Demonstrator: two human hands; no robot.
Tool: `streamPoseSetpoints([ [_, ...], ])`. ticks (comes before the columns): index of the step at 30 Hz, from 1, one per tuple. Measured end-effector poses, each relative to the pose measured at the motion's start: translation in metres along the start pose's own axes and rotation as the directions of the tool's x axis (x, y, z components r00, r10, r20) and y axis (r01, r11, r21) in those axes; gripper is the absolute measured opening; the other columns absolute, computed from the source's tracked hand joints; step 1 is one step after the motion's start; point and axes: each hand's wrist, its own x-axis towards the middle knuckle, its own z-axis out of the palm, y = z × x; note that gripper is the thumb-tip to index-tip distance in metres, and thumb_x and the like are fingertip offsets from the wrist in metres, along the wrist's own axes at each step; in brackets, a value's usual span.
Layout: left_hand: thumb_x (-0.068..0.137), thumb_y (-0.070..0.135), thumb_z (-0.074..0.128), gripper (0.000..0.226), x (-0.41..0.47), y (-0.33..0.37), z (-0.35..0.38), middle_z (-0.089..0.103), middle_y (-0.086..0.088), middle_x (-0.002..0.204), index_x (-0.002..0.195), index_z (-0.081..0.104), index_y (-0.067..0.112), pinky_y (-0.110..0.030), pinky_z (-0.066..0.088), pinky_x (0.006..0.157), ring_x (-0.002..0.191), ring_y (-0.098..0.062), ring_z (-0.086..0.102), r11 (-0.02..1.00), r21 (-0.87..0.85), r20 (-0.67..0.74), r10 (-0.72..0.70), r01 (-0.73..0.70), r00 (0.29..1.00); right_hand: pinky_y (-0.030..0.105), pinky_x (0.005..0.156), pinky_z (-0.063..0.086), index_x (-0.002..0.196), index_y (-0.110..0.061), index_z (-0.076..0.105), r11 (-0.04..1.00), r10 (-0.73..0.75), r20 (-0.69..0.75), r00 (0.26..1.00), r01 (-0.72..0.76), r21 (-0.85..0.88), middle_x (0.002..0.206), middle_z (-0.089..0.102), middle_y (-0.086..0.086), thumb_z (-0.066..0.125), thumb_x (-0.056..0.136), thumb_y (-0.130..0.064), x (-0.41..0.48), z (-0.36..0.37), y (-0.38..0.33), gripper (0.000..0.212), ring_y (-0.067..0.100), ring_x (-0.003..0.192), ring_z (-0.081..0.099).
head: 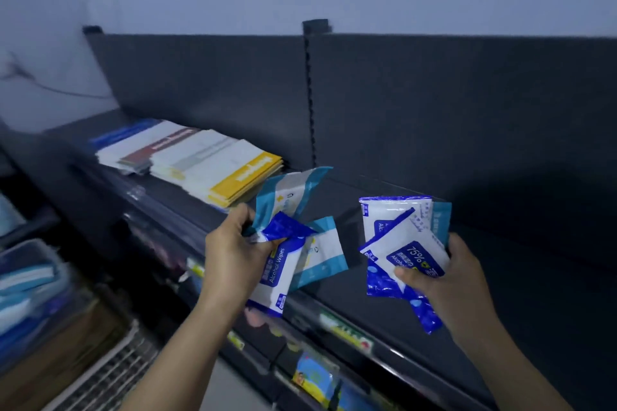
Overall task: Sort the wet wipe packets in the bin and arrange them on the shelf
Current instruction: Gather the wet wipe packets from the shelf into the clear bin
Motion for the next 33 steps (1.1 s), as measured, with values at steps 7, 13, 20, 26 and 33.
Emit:
streamPoseSetpoints([
  [7,0.074,0.006,0.076,0.028,-0.026,-0.099,-0.192,0.063,0.01,0.063,0.069,0.052,0.019,-0.023,0.039,0.045,0.053,-0.001,0.053,0.987,0.111,-0.142,-0.1,0.116,0.985,0.034,0.059,0.053,0.087,-0.01,0.054,0.998,-0.053,0.27,0.961,0.06,-0.018,0.08,0.068,0.005,0.081,0.062,0.004,-0.067,0.19,-0.042,0.039,0.02,0.07,0.066],
  [13,0.079,0.009,0.074,0.049,-0.057,-0.168,-0.343,0.045,0.011,0.058,0.062,0.032,0.029,-0.019,0.03,0.045,0.052,-0.004,0.04,0.921,0.324,-0.307,-0.115,0.218,0.945,0.018,0.048,0.048,0.087,-0.019,0.054,0.994,-0.083,0.488,0.869,0.105,-0.018,0.079,0.068,0.003,0.081,0.064,0.004,-0.127,0.35,-0.068,0.041,0.007,0.058,0.063],
  [20,0.073,0.008,0.079,0.051,-0.097,-0.231,-0.449,0.05,0.014,0.065,0.063,0.033,0.028,-0.015,0.033,0.046,0.059,-0.013,0.046,0.841,0.341,-0.477,-0.23,0.42,0.848,0.025,0.059,0.049,0.097,-0.019,0.055,0.987,-0.047,0.718,0.695,0.142,-0.072,0.088,0.067,-0.004,0.081,0.066,0.0,-0.166,0.488,-0.078,0.045,0.01,0.076,0.065],
  [26,0.071,0.011,0.08,0.039,-0.095,-0.298,-0.495,0.065,0.002,0.08,0.072,0.046,0.03,-0.028,0.042,0.046,0.07,-0.02,0.06,0.742,0.332,-0.562,-0.34,0.583,0.754,0.03,0.066,0.049,0.088,-0.025,0.052,0.963,-0.005,0.815,0.579,0.224,-0.153,0.091,0.066,-0.004,0.085,0.061,-0.004,-0.166,0.603,-0.059,0.047,0.01,0.079,0.063],
  [33,0.07,0.008,0.081,0.031,-0.019,-0.376,-0.537,0.064,0.001,0.076,0.077,0.052,0.016,-0.024,0.038,0.048,0.067,-0.019,0.058,0.636,0.365,-0.595,-0.402,0.68,0.696,0.033,0.074,0.052,0.1,-0.018,0.053,0.947,0.037,0.876,0.481,0.262,-0.184,0.094,0.066,-0.001,0.085,0.062,-0.006,-0.113,0.743,-0.058,0.051,0.017,0.083,0.064],
])
